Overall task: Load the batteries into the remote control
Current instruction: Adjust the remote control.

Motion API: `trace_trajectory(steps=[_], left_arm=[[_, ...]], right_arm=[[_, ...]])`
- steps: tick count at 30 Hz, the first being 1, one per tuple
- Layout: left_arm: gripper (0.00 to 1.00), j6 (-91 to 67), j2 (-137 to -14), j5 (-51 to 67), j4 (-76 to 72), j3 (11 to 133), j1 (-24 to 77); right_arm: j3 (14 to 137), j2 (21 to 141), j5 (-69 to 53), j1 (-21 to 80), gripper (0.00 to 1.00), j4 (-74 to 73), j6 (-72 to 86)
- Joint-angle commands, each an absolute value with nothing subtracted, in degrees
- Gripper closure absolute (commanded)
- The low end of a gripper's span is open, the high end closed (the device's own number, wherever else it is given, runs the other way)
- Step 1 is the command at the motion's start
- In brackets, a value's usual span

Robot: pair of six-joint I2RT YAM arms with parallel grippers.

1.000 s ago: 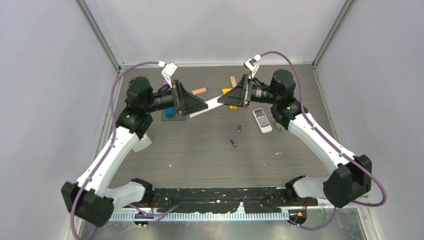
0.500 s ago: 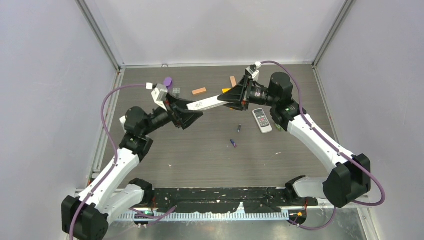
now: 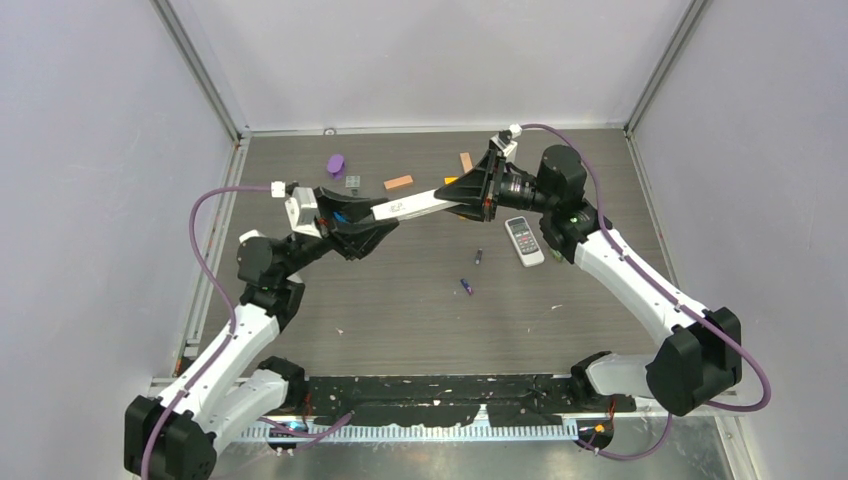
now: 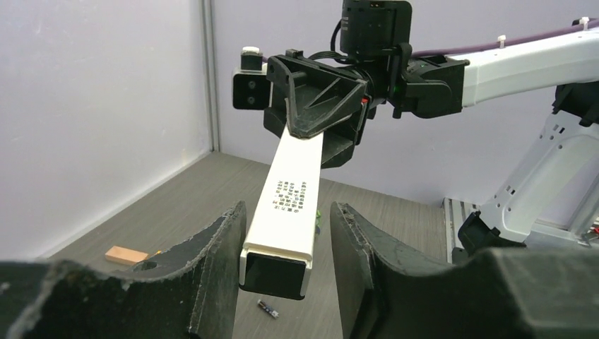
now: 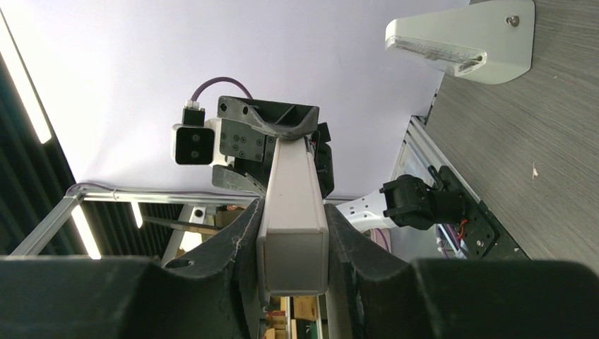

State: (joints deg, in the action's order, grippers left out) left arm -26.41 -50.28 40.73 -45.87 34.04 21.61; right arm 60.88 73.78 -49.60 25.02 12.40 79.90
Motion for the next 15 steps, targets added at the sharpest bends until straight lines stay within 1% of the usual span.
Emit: trace_trajectory(steps=[1,5,9,12,15], left_arm=[[0.52,-24.94,-51.33,44.85,-53.48,33.54,21.45],[0.47,-25.81,-52.88,47.58,-54.34,33.69,21.53],[0.46,-26.01,-53.81,47.75,-53.75,33.87,21.50],[0.51,-25.30,-54.00,47.59,-52.63,34.07,21.46],[0.58,-24.43,-54.09,47.31,-51.13,34.22,21.47]], right_arm=[[60.85,73.73,-49.31,25.06,0.94,16.53,82.14],[60.74,73.95,-49.38,25.10,0.94,17.90,83.22],[60.38,74.16,-49.65,25.07,0.94,19.20,84.13],[59.98,74.20,-49.58,25.05,0.94,19.43,84.30],[59.64,74.30,-49.57,25.04,0.94,19.96,84.67]])
